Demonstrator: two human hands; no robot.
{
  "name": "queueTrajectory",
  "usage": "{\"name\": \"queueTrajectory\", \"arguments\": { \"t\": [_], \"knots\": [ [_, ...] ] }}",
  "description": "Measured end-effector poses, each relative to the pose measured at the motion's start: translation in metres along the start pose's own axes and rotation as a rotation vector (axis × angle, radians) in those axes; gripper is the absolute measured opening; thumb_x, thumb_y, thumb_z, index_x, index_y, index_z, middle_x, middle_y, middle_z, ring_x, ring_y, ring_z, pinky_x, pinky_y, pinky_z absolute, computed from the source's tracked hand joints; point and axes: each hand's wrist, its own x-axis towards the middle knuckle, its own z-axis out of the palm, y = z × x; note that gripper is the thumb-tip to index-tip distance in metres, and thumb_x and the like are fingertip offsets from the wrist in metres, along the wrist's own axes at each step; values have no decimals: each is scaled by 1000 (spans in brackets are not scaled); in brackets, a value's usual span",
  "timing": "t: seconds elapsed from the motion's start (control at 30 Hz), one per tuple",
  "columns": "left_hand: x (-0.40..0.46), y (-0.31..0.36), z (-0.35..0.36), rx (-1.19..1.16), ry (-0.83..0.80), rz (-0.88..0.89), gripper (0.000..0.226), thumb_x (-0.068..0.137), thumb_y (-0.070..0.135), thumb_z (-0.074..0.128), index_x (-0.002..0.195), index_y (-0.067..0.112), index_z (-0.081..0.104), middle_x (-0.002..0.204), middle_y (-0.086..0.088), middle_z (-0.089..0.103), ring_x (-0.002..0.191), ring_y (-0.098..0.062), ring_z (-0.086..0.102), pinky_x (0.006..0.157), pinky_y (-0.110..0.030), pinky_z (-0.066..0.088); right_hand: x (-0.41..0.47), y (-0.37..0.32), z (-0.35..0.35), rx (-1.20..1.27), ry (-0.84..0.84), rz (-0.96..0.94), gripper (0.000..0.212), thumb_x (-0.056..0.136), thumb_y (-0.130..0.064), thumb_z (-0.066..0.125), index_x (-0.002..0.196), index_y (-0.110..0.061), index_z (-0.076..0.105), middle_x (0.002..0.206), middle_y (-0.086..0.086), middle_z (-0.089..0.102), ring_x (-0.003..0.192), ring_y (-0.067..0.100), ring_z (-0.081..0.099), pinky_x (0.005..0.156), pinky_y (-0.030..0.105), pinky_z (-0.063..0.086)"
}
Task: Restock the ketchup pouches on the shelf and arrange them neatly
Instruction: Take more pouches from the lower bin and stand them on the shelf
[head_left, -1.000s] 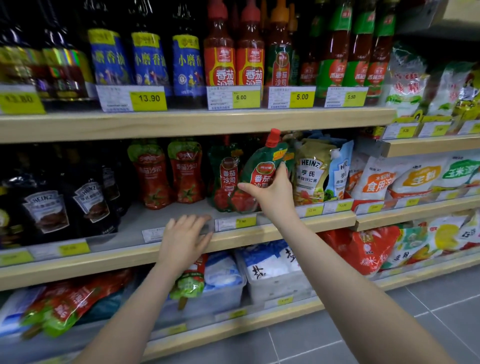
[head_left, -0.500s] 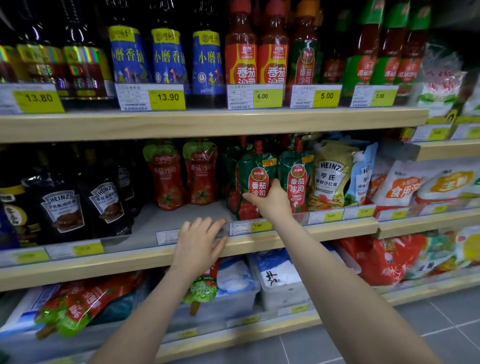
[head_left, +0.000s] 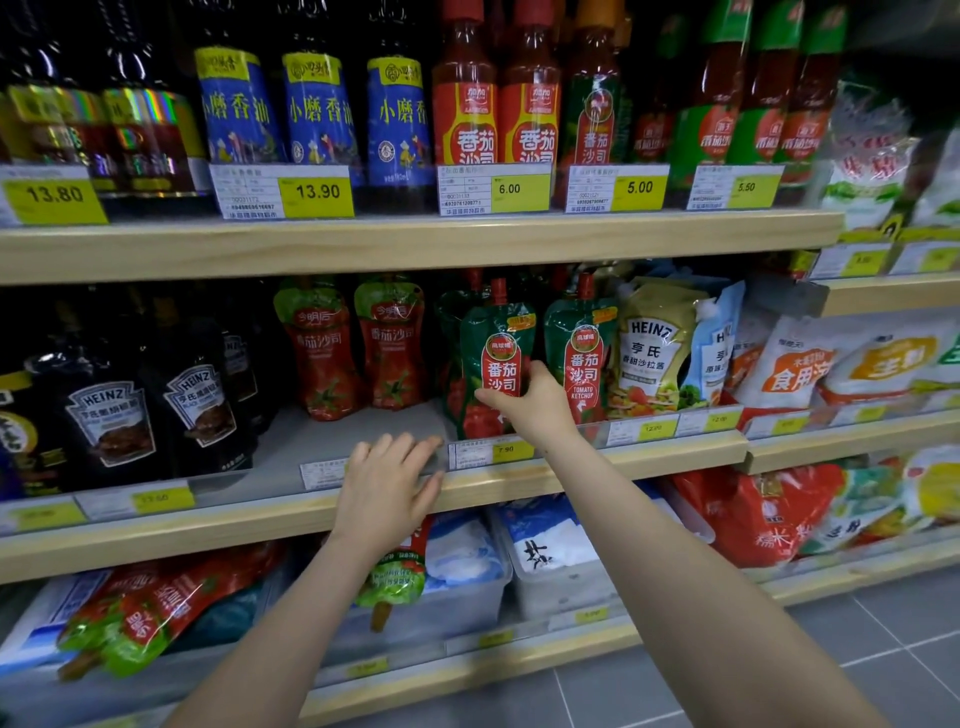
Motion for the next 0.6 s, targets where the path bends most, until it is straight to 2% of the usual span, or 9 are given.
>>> {"name": "queueTrajectory", "arguments": {
  "t": [0.07, 0.13, 0.23, 0.33, 0.43, 0.5, 0.6],
  "knots": [
    [0, 1, -3, -7, -22, -7, 32, 87, 40, 46, 113, 23, 56, 86, 5, 56, 78, -18, 53, 66, -34, 38, -6, 1, -8, 3, -31, -17, 61, 75, -33, 75, 123, -11, 45, 119, 6, 62, 104, 21, 61, 79, 26, 46],
    [0, 3, -6, -12, -35, -18, 33, 86, 39, 46, 112, 22, 57, 86, 5, 57, 78, -19, 54, 66, -34, 40, -16, 7, -17, -52, -12, -67, 68, 75, -33, 74, 131, -10, 41, 129, 6, 56, 117, 21, 54, 90, 26, 42],
    [0, 7, -13, -23, -58, -44, 30, 84, 36, 56, 110, 21, 60, 86, 4, 59, 78, -20, 56, 66, -34, 41, -37, 20, -23, -209, 67, -252, 59, 80, -31, 70, 129, -13, 43, 128, 2, 52, 119, 16, 48, 96, 22, 37],
    [1, 10, -21, -35, -128, -71, 32, 83, 33, 62, 112, 19, 60, 93, 1, 62, 87, -24, 58, 73, -37, 41, -48, 30, -11, -332, -101, -479, 44, 89, -26, 57, 130, -15, 43, 128, 1, 49, 120, 16, 45, 98, 22, 34],
    [-2, 6, -30, -48, -191, -161, 37, 89, 36, 52, 123, 20, 53, 106, 1, 59, 102, -22, 52, 85, -34, 34, -52, 37, 9, -462, -255, -652, 43, 92, -23, 48, 134, -16, 40, 137, 1, 45, 128, 17, 38, 108, 27, 29],
    [-11, -2, -38, -33, -208, -217, 41, 90, 38, 49, 128, 21, 49, 111, 1, 57, 107, -21, 49, 92, -32, 32, -54, 39, 16, -523, -264, -731, 45, 91, -20, 47, 135, -15, 41, 138, 2, 45, 129, 18, 36, 112, 29, 24],
    [-26, -17, -49, -21, -228, -253, 45, 90, 34, 51, 133, 18, 47, 114, -1, 57, 110, -24, 50, 101, -34, 30, -57, 39, 20, -581, -241, -734, 49, 88, -17, 46, 137, -12, 38, 138, 4, 43, 128, 21, 34, 113, 30, 22]
  ]
}}
